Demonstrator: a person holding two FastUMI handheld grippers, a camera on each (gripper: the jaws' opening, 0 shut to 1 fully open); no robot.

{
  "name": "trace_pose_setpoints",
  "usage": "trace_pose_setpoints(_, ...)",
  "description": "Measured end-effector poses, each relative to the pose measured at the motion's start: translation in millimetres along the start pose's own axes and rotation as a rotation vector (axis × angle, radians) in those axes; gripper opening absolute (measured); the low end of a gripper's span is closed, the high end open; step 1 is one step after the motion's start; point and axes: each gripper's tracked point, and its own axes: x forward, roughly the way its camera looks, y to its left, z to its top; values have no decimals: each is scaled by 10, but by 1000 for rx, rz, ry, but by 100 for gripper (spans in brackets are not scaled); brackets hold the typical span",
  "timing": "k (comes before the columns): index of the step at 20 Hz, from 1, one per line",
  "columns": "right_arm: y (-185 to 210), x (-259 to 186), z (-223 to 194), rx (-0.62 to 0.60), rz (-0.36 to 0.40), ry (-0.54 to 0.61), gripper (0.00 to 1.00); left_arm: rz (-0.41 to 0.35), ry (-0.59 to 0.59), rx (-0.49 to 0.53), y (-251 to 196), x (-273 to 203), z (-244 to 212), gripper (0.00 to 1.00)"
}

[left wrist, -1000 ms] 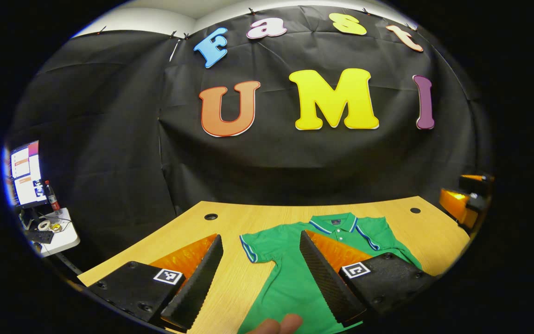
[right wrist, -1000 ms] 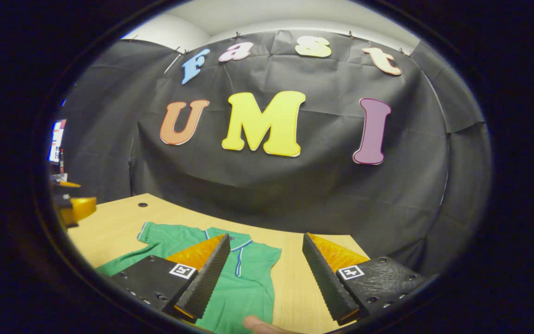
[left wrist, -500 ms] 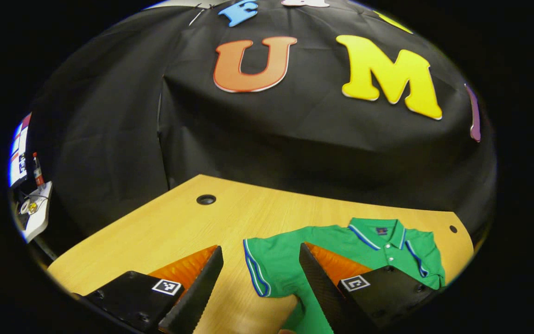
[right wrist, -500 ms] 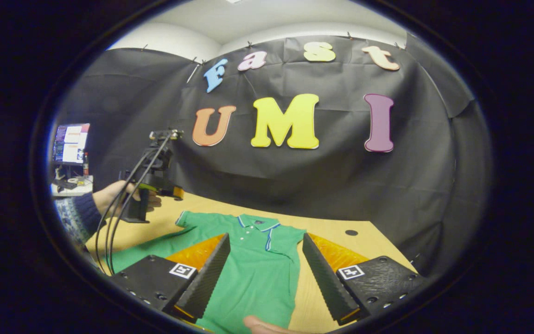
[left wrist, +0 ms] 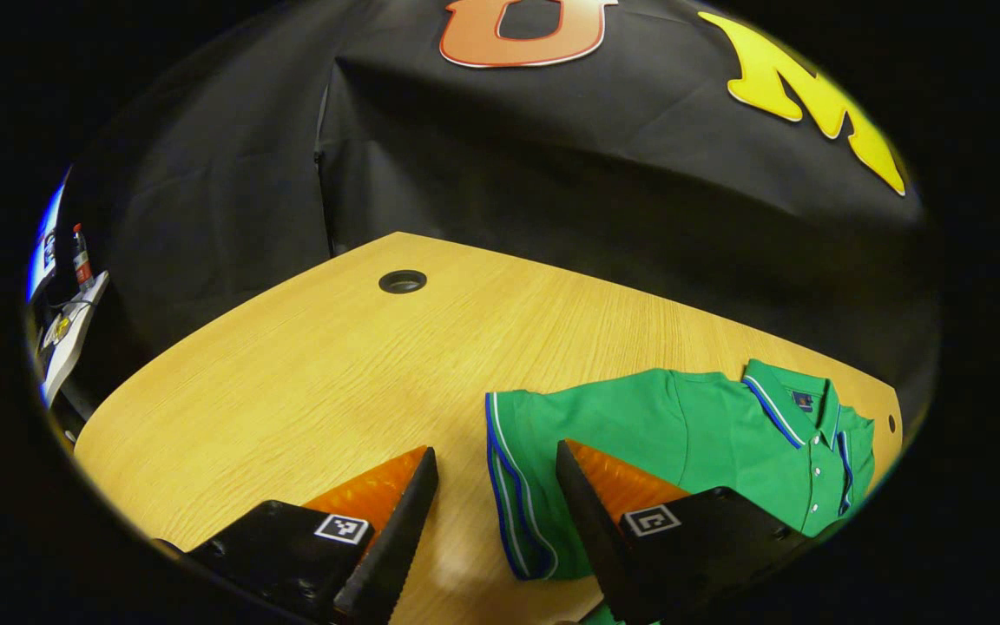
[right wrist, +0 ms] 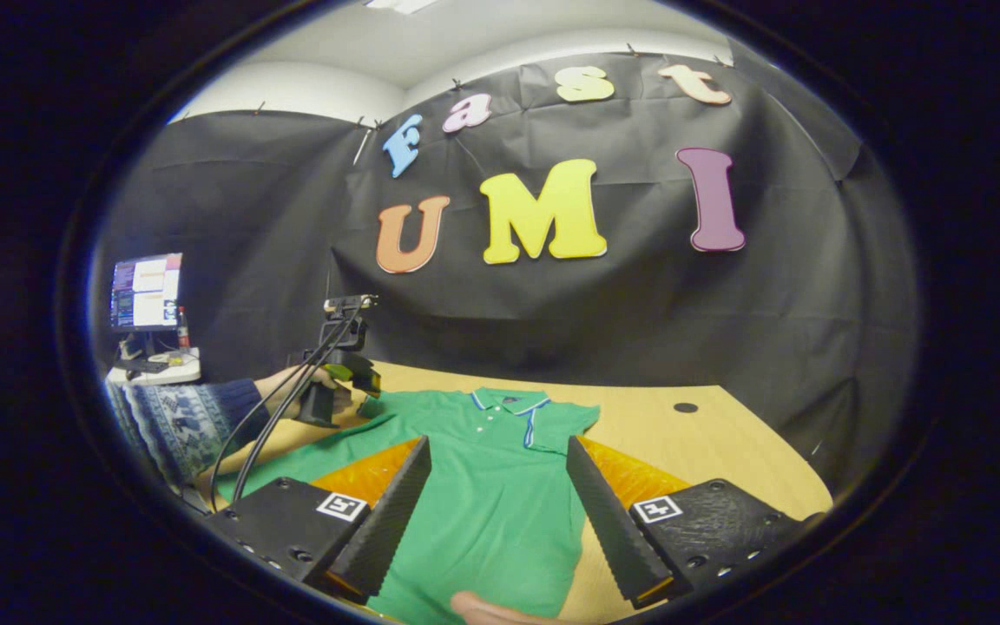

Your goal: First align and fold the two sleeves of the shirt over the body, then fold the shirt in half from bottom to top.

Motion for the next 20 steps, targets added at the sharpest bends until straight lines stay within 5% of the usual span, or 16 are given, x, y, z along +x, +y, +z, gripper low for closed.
trace_pose_setpoints(7,-56,-1,-47,31,11,-8,95,44,44,81,-88,142,-47,60)
trace_pose_setpoints(8,-76,-10,-77,34,7,-5,96,37,46,80,-132,166,-40,30)
trace_pose_setpoints(10,-116,5,-114,44,5,2,96,22,66,81,-189,157,-24,13)
trace_pose_setpoints(20,-405,-63,-154,87,-53,-8,96,-42,-16,193,-905,-333,384,8)
